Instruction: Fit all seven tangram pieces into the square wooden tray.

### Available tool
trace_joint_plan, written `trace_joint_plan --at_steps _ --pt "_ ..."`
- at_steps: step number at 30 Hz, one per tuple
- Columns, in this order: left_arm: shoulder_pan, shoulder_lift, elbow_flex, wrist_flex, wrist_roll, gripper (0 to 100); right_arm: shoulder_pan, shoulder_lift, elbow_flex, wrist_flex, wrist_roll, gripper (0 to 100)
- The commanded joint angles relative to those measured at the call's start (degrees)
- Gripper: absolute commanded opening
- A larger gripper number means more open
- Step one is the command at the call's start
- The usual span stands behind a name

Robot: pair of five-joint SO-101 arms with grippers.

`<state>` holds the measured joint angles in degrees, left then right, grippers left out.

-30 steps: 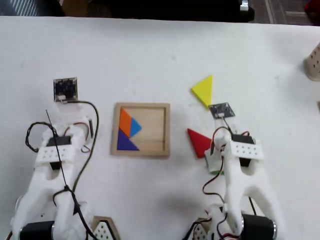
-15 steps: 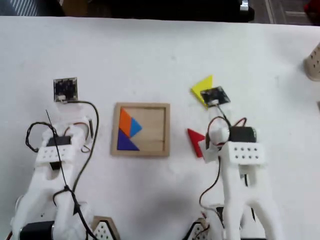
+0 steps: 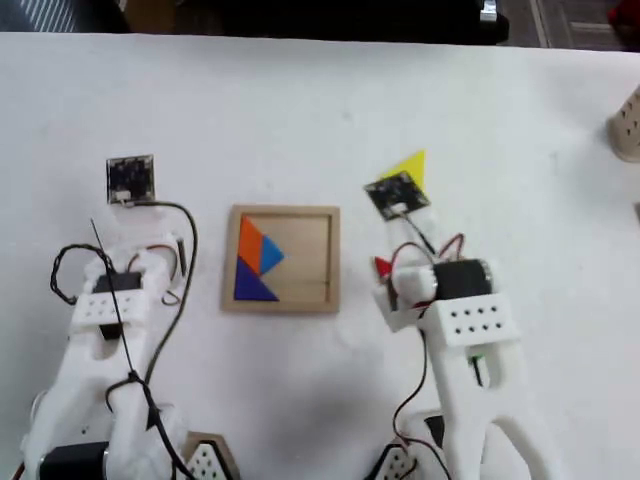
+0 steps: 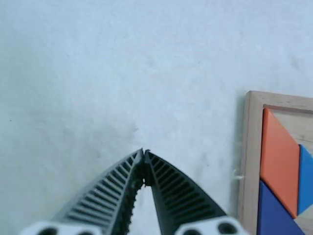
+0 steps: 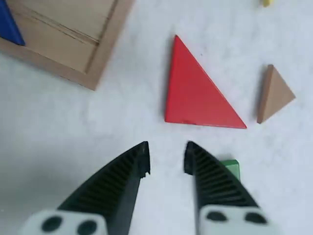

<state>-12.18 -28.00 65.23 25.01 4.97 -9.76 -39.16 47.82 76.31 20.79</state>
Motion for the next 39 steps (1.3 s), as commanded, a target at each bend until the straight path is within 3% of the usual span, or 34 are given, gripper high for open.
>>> trace_joint_plan --at_steps 1,5,11,16,27,36,39 --pt "-0.40 -1.63 -0.44 -1.58 -0.62 3 6.20 -1.54 4.22 0.31 10.29 19.8" --pt "-0.40 -1.63 -0.44 -1.58 -0.62 3 12.09 -1.63 10.99 -4.26 18.55 20.0" --pt "-0.40 -1.63 -0.44 -1.58 -0.62 3 18.77 -1.63 19.25 -15.43 23.21 20.9" --pt "-0.40 -1.63 -0.44 -1.58 -0.62 3 23.78 -1.19 19.96 -17.36 26.64 30.2" --pt "-0.40 -1.63 -0.44 -1.58 -0.62 3 22.02 -1.10 23.74 -20.00 26.90 20.0" --pt "-0.40 -1.63 -0.44 -1.32 -0.62 3 21.41 -1.01 24.09 -21.58 27.08 19.4" --pt "-0.40 -1.63 -0.44 -1.32 -0.62 3 21.76 -1.10 24.09 -21.49 26.99 10.5"
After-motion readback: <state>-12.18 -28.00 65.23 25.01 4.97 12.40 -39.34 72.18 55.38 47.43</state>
